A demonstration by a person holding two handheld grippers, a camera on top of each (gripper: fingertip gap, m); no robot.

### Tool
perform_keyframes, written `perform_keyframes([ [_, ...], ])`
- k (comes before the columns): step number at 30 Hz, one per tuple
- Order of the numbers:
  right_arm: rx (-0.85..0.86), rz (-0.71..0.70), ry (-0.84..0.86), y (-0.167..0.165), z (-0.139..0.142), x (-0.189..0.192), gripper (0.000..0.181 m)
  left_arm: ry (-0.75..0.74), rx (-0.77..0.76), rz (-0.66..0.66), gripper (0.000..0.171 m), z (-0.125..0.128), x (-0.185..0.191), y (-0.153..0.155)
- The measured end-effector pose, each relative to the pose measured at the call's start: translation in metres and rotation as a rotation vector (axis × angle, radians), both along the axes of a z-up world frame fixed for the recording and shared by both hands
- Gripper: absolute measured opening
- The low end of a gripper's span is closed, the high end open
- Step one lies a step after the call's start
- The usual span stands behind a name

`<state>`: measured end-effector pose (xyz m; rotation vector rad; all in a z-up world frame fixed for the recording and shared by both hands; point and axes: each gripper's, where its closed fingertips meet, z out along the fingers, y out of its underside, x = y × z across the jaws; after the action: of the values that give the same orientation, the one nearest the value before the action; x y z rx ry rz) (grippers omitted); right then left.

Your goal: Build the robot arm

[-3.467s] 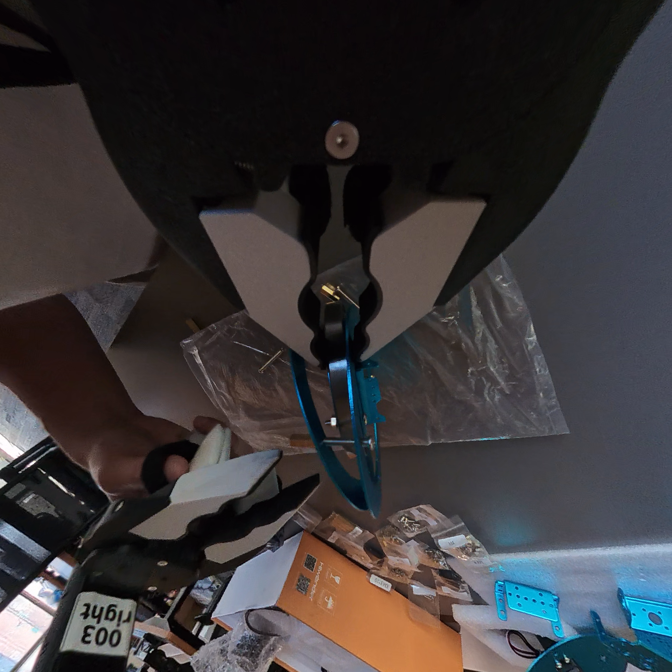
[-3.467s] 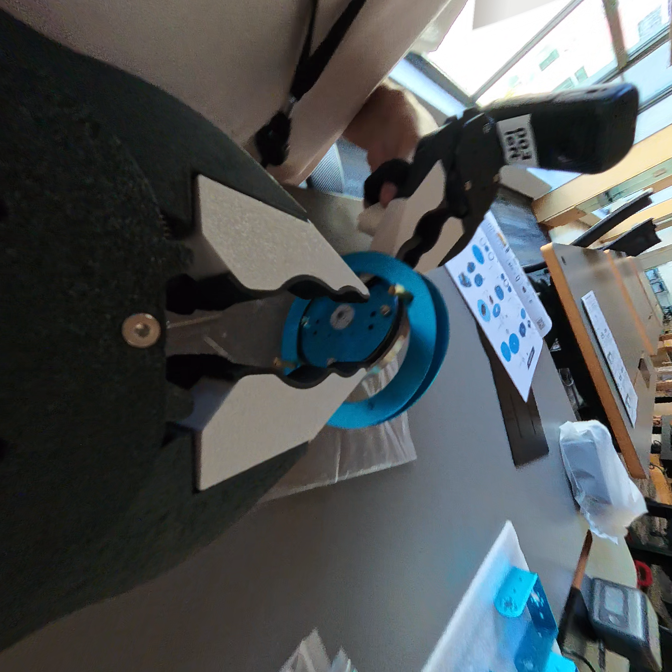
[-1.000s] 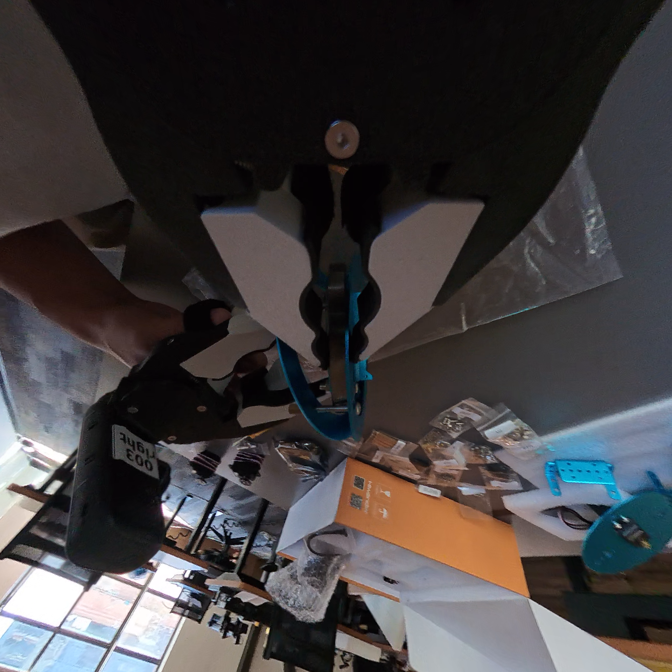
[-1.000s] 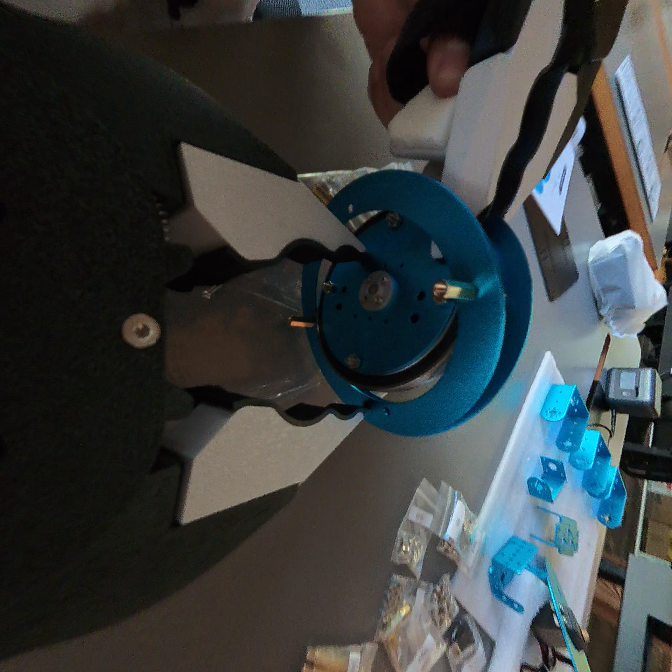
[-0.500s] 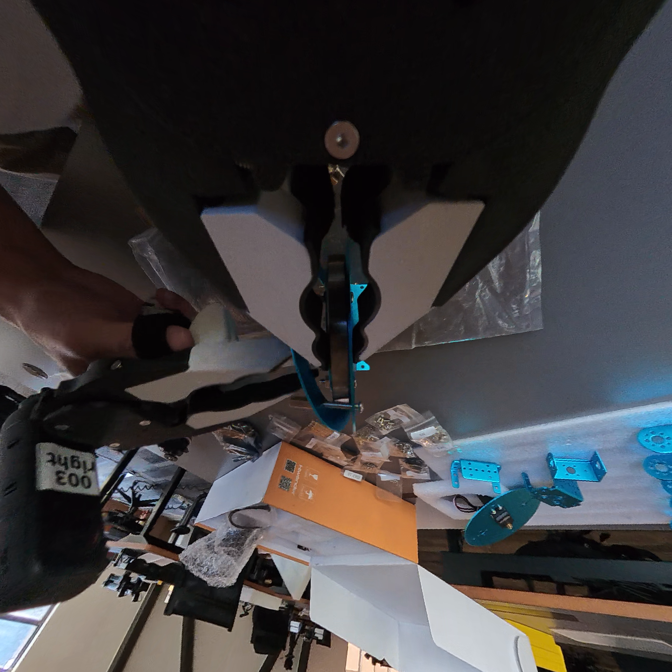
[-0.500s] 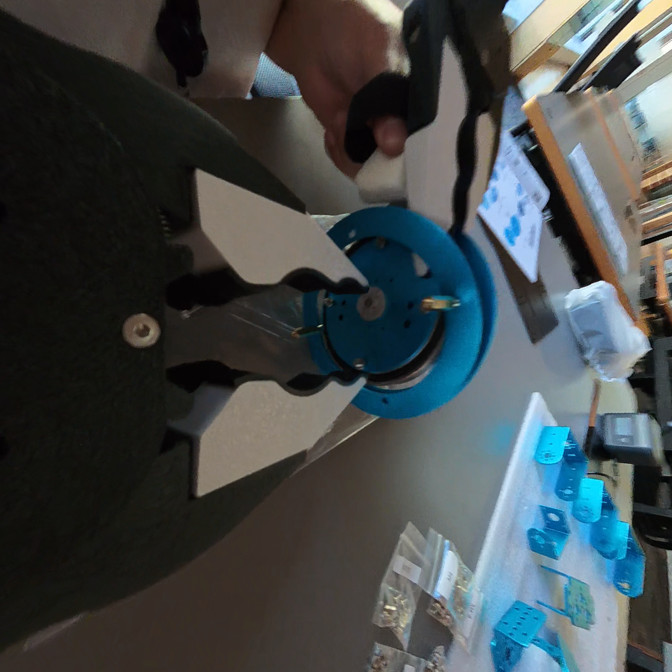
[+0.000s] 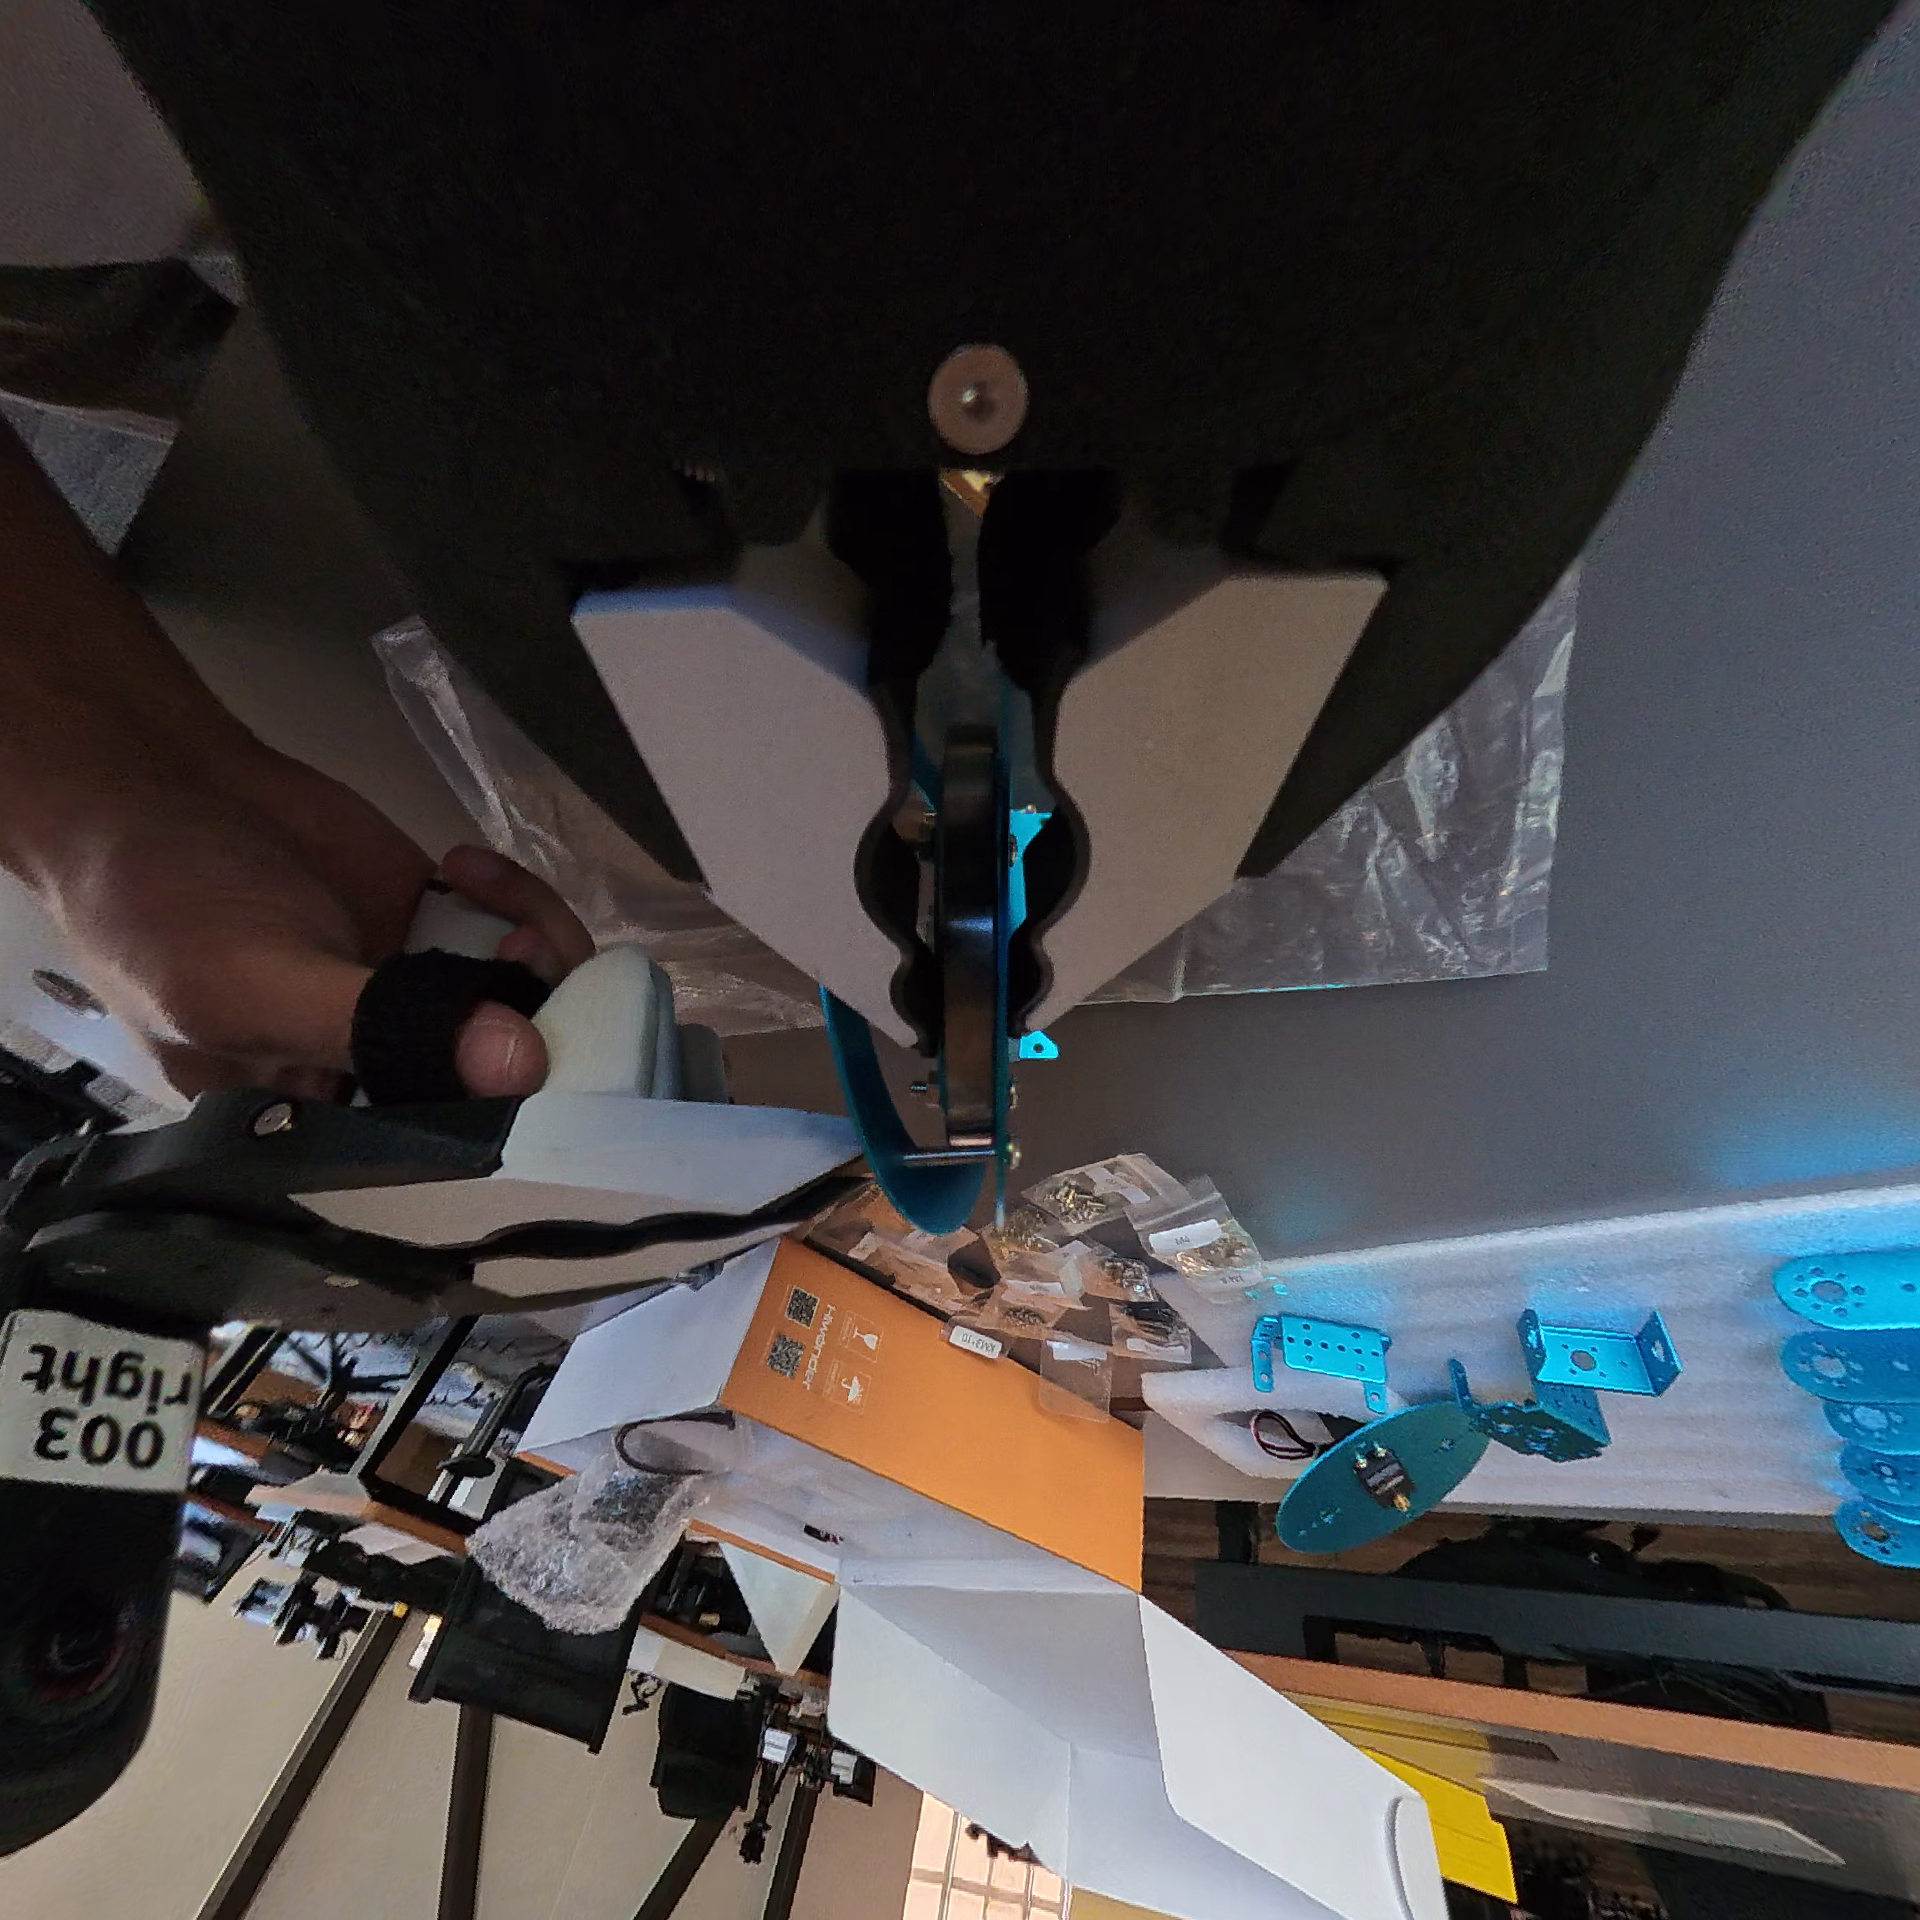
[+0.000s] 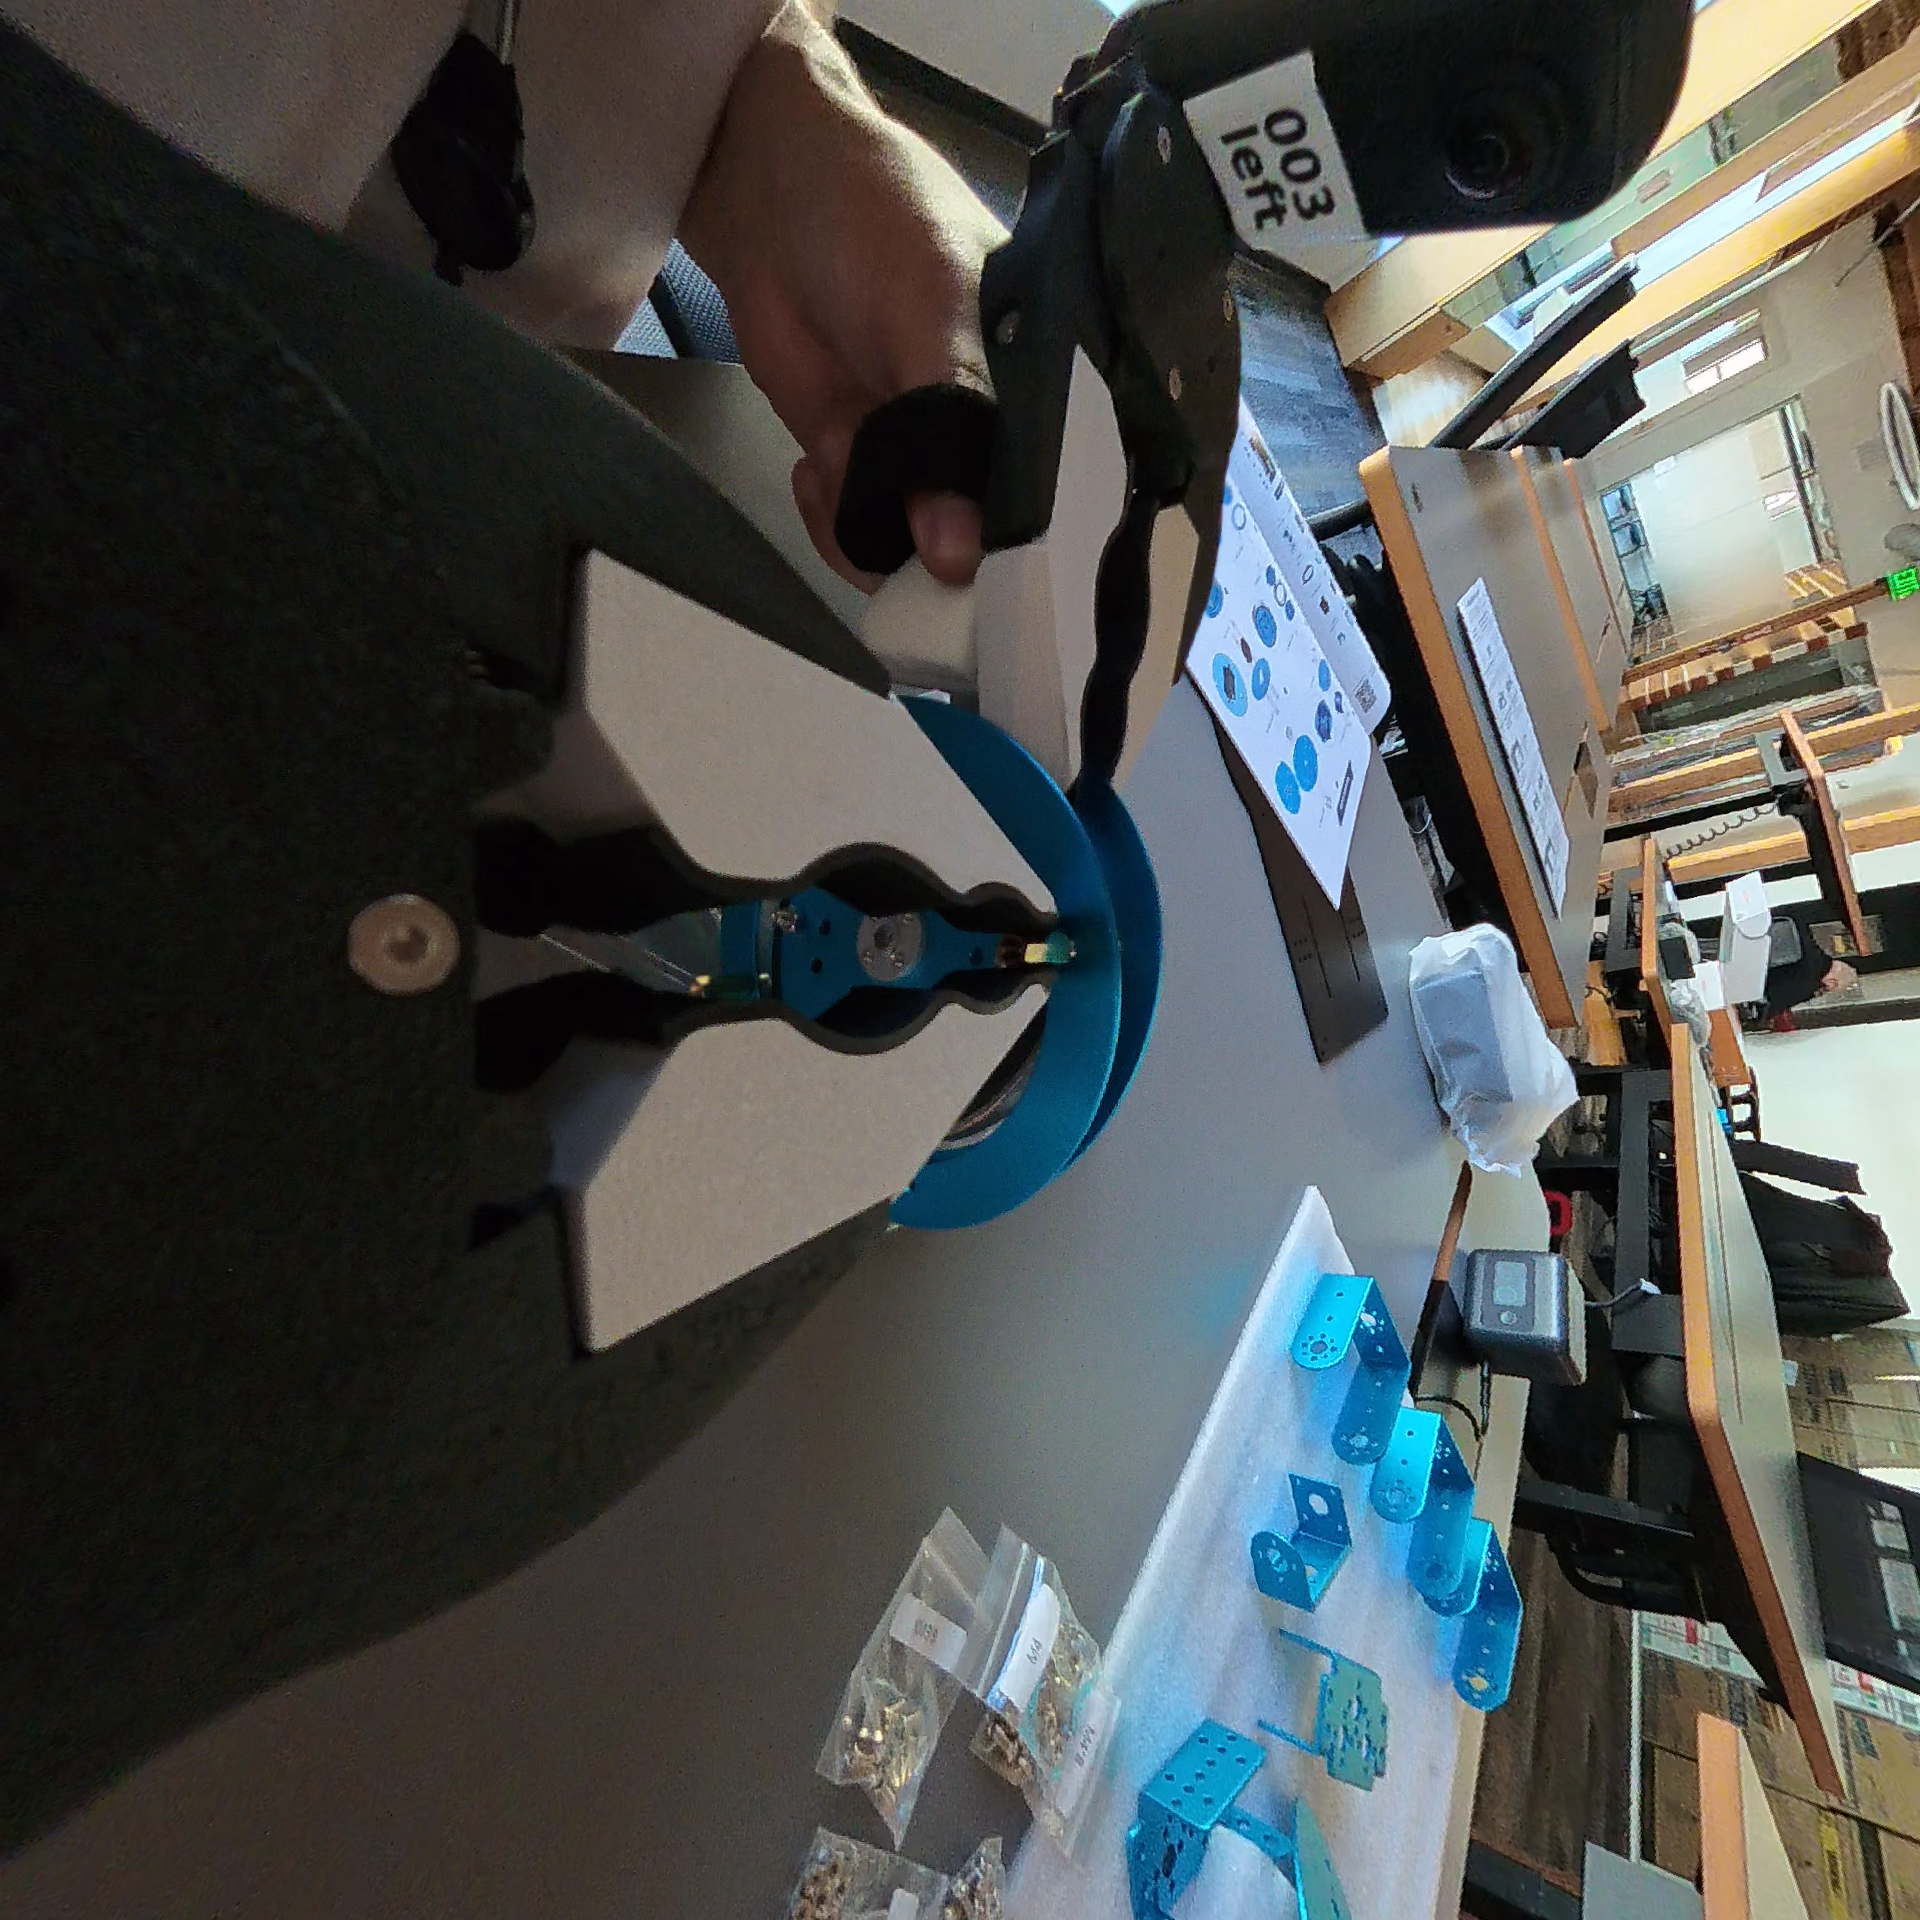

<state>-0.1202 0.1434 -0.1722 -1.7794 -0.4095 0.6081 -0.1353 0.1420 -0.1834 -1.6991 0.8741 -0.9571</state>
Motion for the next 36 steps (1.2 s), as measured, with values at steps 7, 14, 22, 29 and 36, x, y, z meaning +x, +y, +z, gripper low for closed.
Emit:
perform_keyframes([
  [7, -0.028, 0.067, 0.119, 0.004, 0.005, 0.0, 0.004, -0.027, -0.047, -0.02, 0.018, 0.0, 0.0, -0.004],
  [14, -0.069, 0.13, 0.151, 0.007, 0.006, -0.002, 0.004, 0.009, 0.052, -0.143, 0.027, 0.011, -0.008, -0.014],
  [22, -0.135, 0.184, 0.207, 0.013, 0.006, -0.004, 0.004, 0.3, 0.419, -0.537, 0.024, 0.028, -0.006, 0.008],
  [29, -0.142, 0.178, 0.27, 0.014, 0.007, 0.003, 0.004, 0.44, 0.445, -0.858, 0.022, 0.023, 0.015, 0.007],
  [36, -0.142, 0.198, 0.282, 0.014, 0.008, 0.006, 0.004, 0.578, 0.424, -1.033, 0.021, 0.015, 0.02, 0.014],
])
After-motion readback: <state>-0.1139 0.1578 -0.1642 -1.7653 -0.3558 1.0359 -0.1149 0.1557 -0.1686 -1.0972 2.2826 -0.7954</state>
